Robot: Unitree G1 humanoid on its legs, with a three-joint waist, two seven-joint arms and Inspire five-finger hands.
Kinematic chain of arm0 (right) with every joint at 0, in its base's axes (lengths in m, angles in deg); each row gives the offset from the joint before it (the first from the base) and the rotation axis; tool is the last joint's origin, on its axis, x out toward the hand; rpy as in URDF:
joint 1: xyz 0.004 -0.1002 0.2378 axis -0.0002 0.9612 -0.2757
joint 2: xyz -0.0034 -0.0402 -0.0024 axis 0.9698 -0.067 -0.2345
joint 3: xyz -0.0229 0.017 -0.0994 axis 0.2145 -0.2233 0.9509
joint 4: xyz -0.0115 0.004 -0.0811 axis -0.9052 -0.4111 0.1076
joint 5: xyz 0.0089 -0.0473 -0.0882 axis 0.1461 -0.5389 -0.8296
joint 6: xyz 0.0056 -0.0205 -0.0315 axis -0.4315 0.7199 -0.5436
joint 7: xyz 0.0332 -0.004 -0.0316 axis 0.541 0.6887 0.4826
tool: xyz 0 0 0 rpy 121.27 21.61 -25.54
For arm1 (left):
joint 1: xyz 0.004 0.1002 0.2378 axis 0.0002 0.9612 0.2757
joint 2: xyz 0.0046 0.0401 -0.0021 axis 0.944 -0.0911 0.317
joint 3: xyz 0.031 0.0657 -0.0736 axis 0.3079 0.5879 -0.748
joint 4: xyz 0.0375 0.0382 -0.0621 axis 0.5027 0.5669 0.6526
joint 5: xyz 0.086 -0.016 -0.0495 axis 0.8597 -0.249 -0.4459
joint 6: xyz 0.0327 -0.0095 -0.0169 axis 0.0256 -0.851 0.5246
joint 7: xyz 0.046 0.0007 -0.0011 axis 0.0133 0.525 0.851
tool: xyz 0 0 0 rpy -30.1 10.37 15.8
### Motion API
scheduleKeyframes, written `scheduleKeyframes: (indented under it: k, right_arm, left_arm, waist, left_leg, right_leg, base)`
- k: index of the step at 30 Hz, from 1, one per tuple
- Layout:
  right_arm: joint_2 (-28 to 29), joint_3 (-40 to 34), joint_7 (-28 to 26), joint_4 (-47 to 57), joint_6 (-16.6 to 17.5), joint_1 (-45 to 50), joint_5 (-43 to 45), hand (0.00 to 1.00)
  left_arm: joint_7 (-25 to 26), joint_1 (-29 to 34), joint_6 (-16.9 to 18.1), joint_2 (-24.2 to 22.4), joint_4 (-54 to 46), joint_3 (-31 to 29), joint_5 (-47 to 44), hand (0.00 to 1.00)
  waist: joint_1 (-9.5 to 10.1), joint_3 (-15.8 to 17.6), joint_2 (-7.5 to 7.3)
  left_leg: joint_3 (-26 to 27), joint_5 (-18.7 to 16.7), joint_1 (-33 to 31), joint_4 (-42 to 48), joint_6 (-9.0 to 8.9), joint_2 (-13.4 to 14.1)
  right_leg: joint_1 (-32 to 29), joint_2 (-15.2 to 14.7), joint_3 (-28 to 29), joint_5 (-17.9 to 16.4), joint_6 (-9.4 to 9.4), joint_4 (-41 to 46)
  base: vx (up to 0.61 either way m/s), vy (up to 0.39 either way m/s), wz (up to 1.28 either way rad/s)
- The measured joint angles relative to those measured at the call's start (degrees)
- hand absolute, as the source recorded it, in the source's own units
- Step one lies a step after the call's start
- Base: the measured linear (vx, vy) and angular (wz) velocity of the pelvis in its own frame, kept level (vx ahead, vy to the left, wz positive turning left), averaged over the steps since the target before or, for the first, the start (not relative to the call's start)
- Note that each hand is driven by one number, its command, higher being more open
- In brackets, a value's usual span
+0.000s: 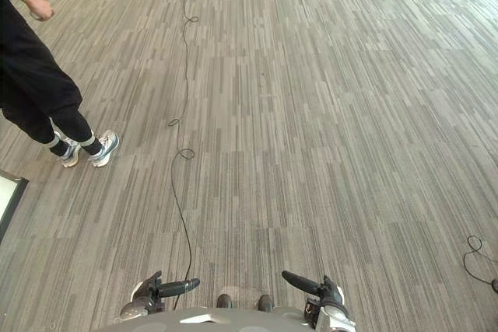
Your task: Pick up cushions and gather them together orderly.
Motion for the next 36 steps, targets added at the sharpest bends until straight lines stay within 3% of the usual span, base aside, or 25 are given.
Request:
scheduleKeyframes:
  k: [5, 7, 8, 10, 11, 12, 14, 17, 19, 21, 22, 23, 26, 27, 28, 29, 30, 31, 32, 34, 36]
  right_arm:
    - [-0.01, -0.01, 0.02, 0.03, -0.12, -0.06, 0.04, 1.0]
    - [0.03, -0.02, 0.03, 0.16, -0.03, -0.19, 0.07, 1.0]
    - [0.0, -0.31, 0.11, 0.51, -0.01, -0.64, 0.61, 1.0]
    - [0.06, -0.28, 0.22, 1.42, 0.02, -0.49, 1.21, 1.0]
    - [0.32, -0.15, 0.38, 2.43, 0.05, -0.17, 1.35, 1.0]
    - [0.69, 0.42, 0.76, 3.72, -0.03, 0.17, 2.01, 1.0]
    - [0.41, 2.09, 1.3, 4.7, -0.06, 0.53, 2.34, 1.0]
    - [0.43, 2.51, 1.96, 5.68, -0.07, 1.08, 2.31, 1.0]
    - [0.63, 2.5, 2.23, 5.65, -0.3, 1.32, 2.31, 1.0]
    - [0.74, 2.49, 2.35, 5.53, -0.48, 1.56, 2.31, 1.0]
    - [0.81, 2.37, 2.41, 5.45, -0.47, 1.81, 2.34, 1.0]
    - [0.87, 2.07, 2.21, 5.28, -0.5, 2.3, 2.34, 1.0]
    - [3.14, 1.87, 2.05, 5.41, -0.5, 2.8, 2.29, 1.0]
    - [3.56, 1.84, 2.0, 5.48, -0.52, 2.84, 2.27, 1.0]
    - [3.7, 1.83, 1.84, 5.87, -0.45, 2.92, 2.23, 1.0]
    - [3.61, 1.83, 1.62, 6.47, -0.29, 3.0, 2.23, 1.0]
    - [3.47, 1.92, 1.3, 7.36, -0.05, 3.16, 2.23, 1.0]
    - [3.41, 1.93, 0.96, 8.5, 0.38, 3.32, 2.22, 1.0]
    - [3.34, 1.94, 0.75, 9.74, 0.73, 3.31, 2.19, 1.0]
    - [3.19, 1.9, 0.72, 11.54, 1.27, 3.31, 2.13, 1.0]
    - [2.73, 1.89, 0.74, 11.94, 1.41, 3.28, 2.13, 1.0]
  left_arm:
    - [0.08, -0.48, -0.05, -0.06, -0.03, 0.12, -0.02, 1.0]
    - [0.04, -0.99, -0.04, -0.43, -0.26, 0.08, -0.05, 1.0]
    - [0.03, -1.97, -0.08, -0.94, -0.4, -0.21, -0.09, 1.0]
    - [-0.01, -2.06, -0.14, -1.61, -1.42, -1.08, -0.13, 1.0]
    - [-0.02, -2.08, -0.14, -2.25, -2.81, -2.02, -0.28, 1.0]
    - [-0.02, -1.98, -0.08, -3.12, -4.69, -4.26, -0.33, 1.0]
    - [0.12, -1.46, -0.02, -3.7, -6.17, -5.67, -0.94, 1.0]
    - [0.26, -1.59, 0.08, -3.84, -7.78, -5.63, -1.52, 1.0]
    - [0.32, -1.79, 0.42, -3.88, -9.06, -5.65, -2.13, 1.0]
    - [0.49, -1.95, 0.88, -4.08, -9.85, -5.62, -2.87, 1.0]
    - [0.81, -1.84, 1.33, -4.38, -9.83, -5.61, -3.81, 1.0]
    - [0.97, -1.83, 1.39, -4.78, -9.61, -5.64, -4.25, 1.0]
    - [1.23, -1.94, 1.33, -3.08, -8.76, -5.62, -4.12, 1.0]
    - [1.23, -2.42, 0.99, -2.42, -7.92, -5.41, -3.93, 1.0]
    - [1.24, -2.41, 0.45, -2.18, -7.38, -5.19, -3.62, 1.0]
    - [1.28, -2.36, 0.14, -2.02, -6.85, -4.43, -3.6, 1.0]
    - [1.28, -2.27, 0.05, -2.05, -6.77, -3.81, -3.6, 1.0]
    - [1.29, -2.3, 0.05, -2.19, -6.77, -2.92, -3.6, 1.0]
    - [1.3, -2.6, 0.05, -2.64, -6.78, -2.9, -3.61, 1.0]
    - [1.23, -2.66, 0.05, -3.45, -6.77, -2.88, -3.61, 1.0]
    - [1.22, -2.71, 0.04, -3.98, -6.35, -2.83, -3.62, 1.0]
  waist:
    - [-0.11, 0.3, 0.06]
    - [-0.14, 0.78, -0.04]
    - [-0.12, 2.28, 0.14]
    - [-0.07, 3.02, 0.27]
    - [-0.03, 3.48, 0.19]
    - [0.27, 3.92, 0.41]
    - [0.36, 4.29, 0.92]
    - [1.18, 4.32, 0.88]
    - [2.35, 4.48, 0.23]
    - [3.12, 4.44, -0.33]
    - [3.44, 4.24, -0.12]
    - [3.61, 3.67, -0.32]
    - [3.63, 1.27, -3.9]
    - [3.63, 1.26, -4.78]
    - [3.55, 1.25, -5.12]
    - [3.41, 1.3, -5.1]
    - [3.35, 1.52, -4.79]
    - [3.28, 1.92, -4.14]
    - [3.23, 2.17, -3.67]
    - [2.69, 2.58, -2.86]
    - [2.0, 2.81, -2.65]
  left_leg:
    - [0.03, -0.22, -0.43, 0.4, -0.32, 0.02]
    - [-0.14, -2.26, -2.52, 4.32, -0.43, 0.09]
    - [-0.23, -5.69, -5.21, 11.45, -0.78, 0.58]
    - [0.22, -8.78, -8.37, 19.52, -2.04, 1.37]
    - [1.61, -10.4, -12.07, 28.52, -2.65, 2.36]
    - [3.9, -10.82, -17.77, 40.98, -2.35, 4.47]
    - [6.01, -13.02, -22.29, 50.26, -2.18, 8.03]
    - [7.73, -14.08, -26.74, 49.3, -1.75, 10.67]
    - [9.57, -13.32, -30.17, 43.11, -1.99, 10.91]
    - [10.38, -9.56, -32.48, 35.32, -2.35, 9.67]
    - [10.32, -5.79, -32.67, 30.82, -1.53, 9.19]
    - [10.4, -0.81, -32.22, 31.72, 0.9, 8.74]
    - [12.26, -7.94, -31.34, 36.3, 3.62, 5.95]
    - [12.39, -10.44, -29.0, 37.31, 4.36, 5.06]
    - [12.42, -12.3, -25.81, 37.11, 4.97, 4.41]
    - [12.34, -13.75, -22.21, 36.39, 5.21, 3.98]
    - [12.35, -14.49, -19.58, 35.73, 5.42, 3.91]
    - [12.37, -15.26, -15.73, 34.04, 5.46, 3.87]
    - [12.33, -15.91, -11.84, 30.93, 5.15, 3.88]
    - [12.1, -16.93, -5.05, 24.86, 3.57, 4.03]
    - [11.96, -17.78, -0.92, 22.17, 2.39, 4.46]
  right_leg:
    - [-0.07, -0.03, -0.19, -0.11, 0.06, -0.06]
    - [-0.61, -0.2, -0.52, -0.83, -0.02, 0.92]
    - [-0.97, -0.23, -1.16, -2.45, -0.31, 3.4]
    - [-1.38, -0.13, -1.46, -4.37, -0.84, 5.92]
    - [-1.73, -0.09, -1.52, -5.87, -1.21, 7.68]
    - [-1.26, 0.3, -1.27, -7.33, -2.08, 9.14]
    - [-0.18, 1.15, -0.66, -9.41, -3.18, 10.85]
    - [1.04, 0.29, 1.08, -11.89, -2.88, 12.36]
    - [2.77, -2.31, 2.55, -13.36, -1.81, 11.68]
    - [5.12, -5.34, 3.35, -14.7, -0.52, 9.68]
    - [6.75, -6.43, 3.51, -15.12, 0.13, 8.72]
    - [7.7, -7.48, 3.9, -15.47, 0.53, 9.32]
    - [4.51, -11.27, 3.54, -14.21, 3.07, 19.68]
    - [2.49, -12.19, 3.86, -12.25, 5.89, 28.45]
    - [-0.86, -12.59, 4.78, -7.76, 7.37, 39.3]
    - [-4.48, -12.57, 5.58, -5.46, 9.95, 49.87]
    - [-7.47, -12.51, 5.55, -4.68, 11.18, 57.76]
    - [-12.14, -12.48, 4.41, -4.91, 10.7, 65.81]
    - [-16.39, -12.22, 2.7, -6.11, 8.87, 70.53]
    - [-24.11, -11.96, -2.03, -8.07, 5.93, 71.54]
    - [-28.76, -11.92, -6.15, -8.93, 4.59, 67.56]
  base:
    - [-0.01, -0.002, 0.02]
    - [-0.04, -0.006, 0.12]
    - [-0.06, -0.008, 0.16]
    - [-0.05, -0.003, 0.15]
    - [0.0, 0.0, 0.0]
    - [0.0, -0.015, -0.04]
    - [0.14, -0.004, -0.16]
    - [0.23, 0.056, -0.28]
    - [0.36, 0.176, -0.39]
    - [0.54, 0.285, -0.32]
    - [0.58, 0.319, -0.32]
    - [0.84, 0.438, -0.28]
    - [0.59, 0.278, -0.05]
    - [0.5, 0.251, 0.05]
    - [0.75, 0.358, 0.04]
    - [0.61, 0.276, 0.02]
    - [0.57, 0.207, -0.05]
    - [0.52, 0.14, -0.13]
    - [0.51, 0.112, -0.17]
    - [0.54, 0.037, -0.07]
    - [0.55, -0.065, 0.05]
